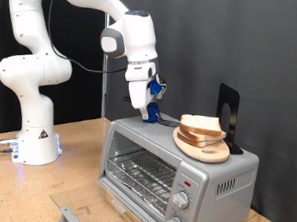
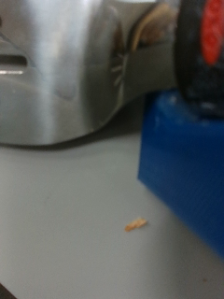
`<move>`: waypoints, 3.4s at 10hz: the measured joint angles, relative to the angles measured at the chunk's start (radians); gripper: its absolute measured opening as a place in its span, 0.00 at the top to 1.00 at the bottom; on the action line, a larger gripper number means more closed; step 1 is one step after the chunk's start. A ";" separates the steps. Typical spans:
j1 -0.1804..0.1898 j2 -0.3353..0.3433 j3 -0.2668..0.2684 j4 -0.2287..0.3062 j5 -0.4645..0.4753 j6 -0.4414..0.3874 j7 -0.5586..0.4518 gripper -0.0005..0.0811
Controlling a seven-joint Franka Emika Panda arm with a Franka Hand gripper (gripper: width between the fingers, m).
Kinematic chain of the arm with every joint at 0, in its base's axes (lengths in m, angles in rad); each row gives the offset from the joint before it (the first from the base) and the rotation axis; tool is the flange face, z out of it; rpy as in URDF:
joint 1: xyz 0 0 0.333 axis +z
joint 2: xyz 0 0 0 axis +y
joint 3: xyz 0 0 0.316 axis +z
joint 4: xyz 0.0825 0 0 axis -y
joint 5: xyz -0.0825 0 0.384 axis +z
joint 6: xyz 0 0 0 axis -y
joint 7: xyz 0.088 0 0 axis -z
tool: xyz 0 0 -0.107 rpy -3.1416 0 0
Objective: Make a piece of toast with the oven
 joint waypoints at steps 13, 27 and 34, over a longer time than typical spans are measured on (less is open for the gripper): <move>0.024 -0.038 -0.009 0.001 0.106 -0.034 -0.038 0.55; -0.036 -0.348 -0.274 -0.110 0.179 -0.163 -0.309 0.55; -0.136 -0.341 -0.413 -0.099 0.093 -0.250 -0.389 0.55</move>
